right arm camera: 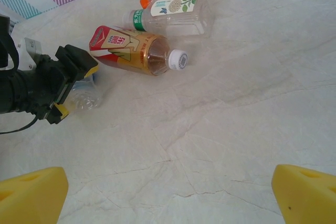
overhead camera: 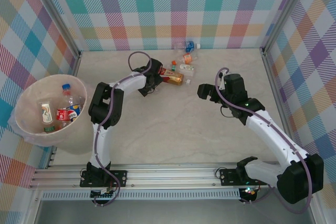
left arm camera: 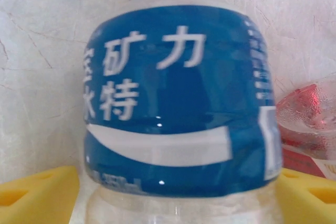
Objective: Put the plastic bottles in the bin
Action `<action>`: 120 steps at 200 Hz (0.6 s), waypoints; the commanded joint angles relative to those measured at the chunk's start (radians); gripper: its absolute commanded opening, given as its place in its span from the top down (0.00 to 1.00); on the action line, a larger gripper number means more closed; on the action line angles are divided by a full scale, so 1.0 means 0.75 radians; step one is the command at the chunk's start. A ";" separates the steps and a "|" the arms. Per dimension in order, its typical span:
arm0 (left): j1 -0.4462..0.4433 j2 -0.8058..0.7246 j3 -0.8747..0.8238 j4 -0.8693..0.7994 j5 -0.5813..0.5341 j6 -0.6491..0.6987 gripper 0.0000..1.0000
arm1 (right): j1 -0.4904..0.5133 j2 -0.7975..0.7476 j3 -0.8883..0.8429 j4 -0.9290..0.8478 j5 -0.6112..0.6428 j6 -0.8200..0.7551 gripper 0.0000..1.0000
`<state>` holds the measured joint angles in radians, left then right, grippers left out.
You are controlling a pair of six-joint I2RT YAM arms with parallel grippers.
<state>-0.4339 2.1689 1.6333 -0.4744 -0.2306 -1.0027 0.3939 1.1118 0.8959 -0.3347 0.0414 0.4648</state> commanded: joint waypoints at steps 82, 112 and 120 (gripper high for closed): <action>0.023 0.015 -0.008 0.028 -0.031 0.128 0.26 | 0.000 -0.034 -0.016 -0.031 0.027 0.013 0.00; 0.023 -0.033 -0.042 0.076 -0.005 0.177 0.37 | -0.001 -0.034 -0.018 -0.030 0.020 0.018 0.00; 0.022 -0.050 -0.041 0.071 -0.005 0.197 0.38 | 0.000 -0.038 -0.017 -0.022 0.007 0.016 0.00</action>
<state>-0.4301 2.1689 1.6180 -0.4343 -0.2352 -0.9043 0.3939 1.1069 0.8932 -0.3458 0.0521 0.4648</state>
